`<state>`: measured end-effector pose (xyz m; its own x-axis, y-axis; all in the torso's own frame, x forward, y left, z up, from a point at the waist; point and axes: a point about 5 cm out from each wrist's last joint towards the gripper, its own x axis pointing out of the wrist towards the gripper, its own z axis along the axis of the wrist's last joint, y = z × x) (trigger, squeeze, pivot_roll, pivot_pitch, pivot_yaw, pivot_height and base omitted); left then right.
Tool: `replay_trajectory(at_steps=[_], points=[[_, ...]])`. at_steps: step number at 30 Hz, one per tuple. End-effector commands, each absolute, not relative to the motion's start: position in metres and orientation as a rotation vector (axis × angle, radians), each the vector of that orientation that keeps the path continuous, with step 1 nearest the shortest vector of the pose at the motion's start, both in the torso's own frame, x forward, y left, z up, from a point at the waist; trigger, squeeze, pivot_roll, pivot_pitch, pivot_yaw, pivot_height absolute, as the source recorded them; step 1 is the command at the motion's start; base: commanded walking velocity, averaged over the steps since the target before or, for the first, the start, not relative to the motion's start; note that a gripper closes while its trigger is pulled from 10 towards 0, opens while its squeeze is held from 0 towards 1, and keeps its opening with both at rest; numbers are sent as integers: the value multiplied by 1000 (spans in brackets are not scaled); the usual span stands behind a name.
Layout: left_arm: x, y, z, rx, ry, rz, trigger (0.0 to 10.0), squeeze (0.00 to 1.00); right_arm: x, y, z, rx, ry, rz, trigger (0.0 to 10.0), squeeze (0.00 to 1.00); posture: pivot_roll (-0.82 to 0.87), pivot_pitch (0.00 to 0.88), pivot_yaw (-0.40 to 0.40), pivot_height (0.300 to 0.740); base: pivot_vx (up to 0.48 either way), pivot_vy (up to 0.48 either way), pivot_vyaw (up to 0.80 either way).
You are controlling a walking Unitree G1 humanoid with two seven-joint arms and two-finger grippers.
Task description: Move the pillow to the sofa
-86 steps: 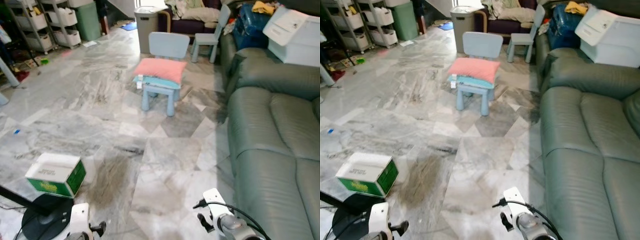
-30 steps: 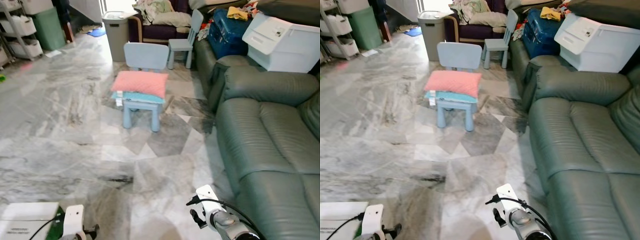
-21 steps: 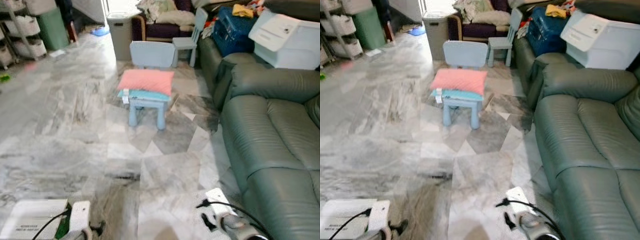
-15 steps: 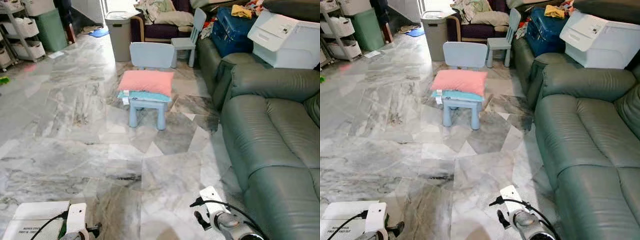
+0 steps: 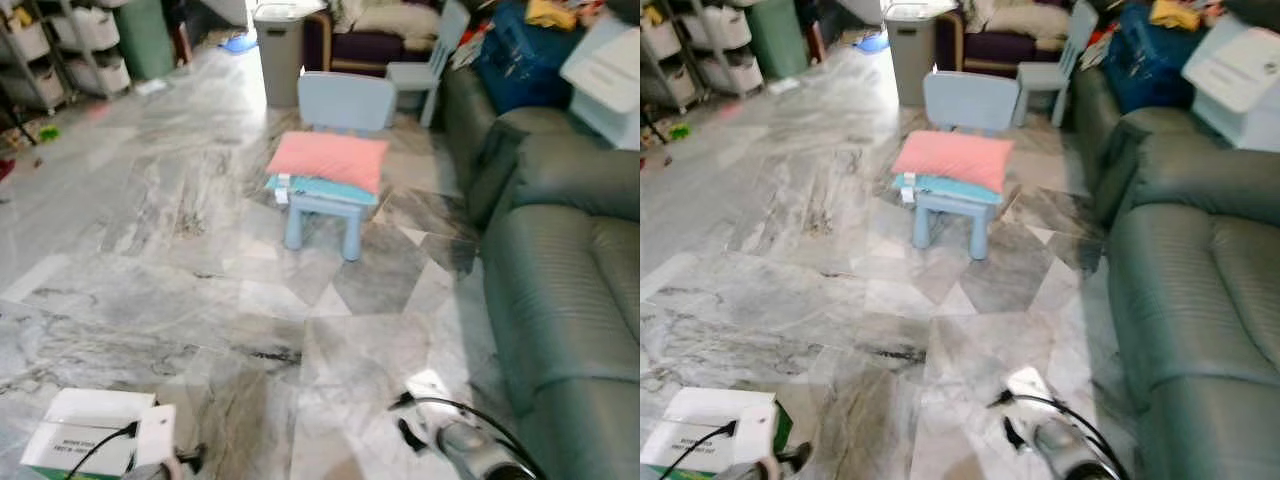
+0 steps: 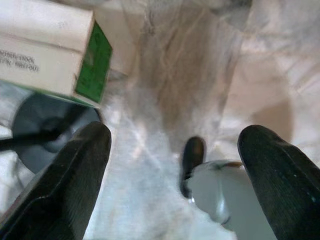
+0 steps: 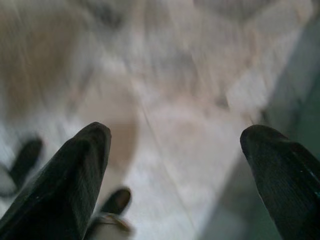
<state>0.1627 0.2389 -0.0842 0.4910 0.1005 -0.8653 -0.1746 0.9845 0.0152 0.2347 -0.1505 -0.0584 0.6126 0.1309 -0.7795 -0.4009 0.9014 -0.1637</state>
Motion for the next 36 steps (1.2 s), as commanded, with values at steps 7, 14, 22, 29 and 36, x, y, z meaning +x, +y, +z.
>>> replay_trajectory(at_steps=[7, 14, 22, 29, 36], points=[[176, 229, -81, -90, 1008, 137, 10000, 0, 224, -172, -64, -360, 912, 269, 10000, 0, 27, 0, -5, 740, 356, 322, 0], [176, 229, -81, -93, 1009, 136, 10000, 0, 224, -172, -64, -360, 914, 271, 10000, 0, 28, 0, -5, 740, 355, 324, 0], [177, 230, -80, -41, 1016, 105, 10000, 0, 224, -172, -64, -360, 912, 266, 10000, 0, 26, 0, -4, 740, 355, 324, 0], [176, 231, -80, -12, 1025, 101, 10000, 0, 224, -173, -64, -356, 907, 254, 10000, 0, 24, 0, -2, 740, 361, 314, 0], [176, 230, -80, -20, 1011, 87, 10000, 0, 223, -174, -64, -307, 873, 177, 10000, 0, 22, 0, 4, 740, 376, 298, 0]])
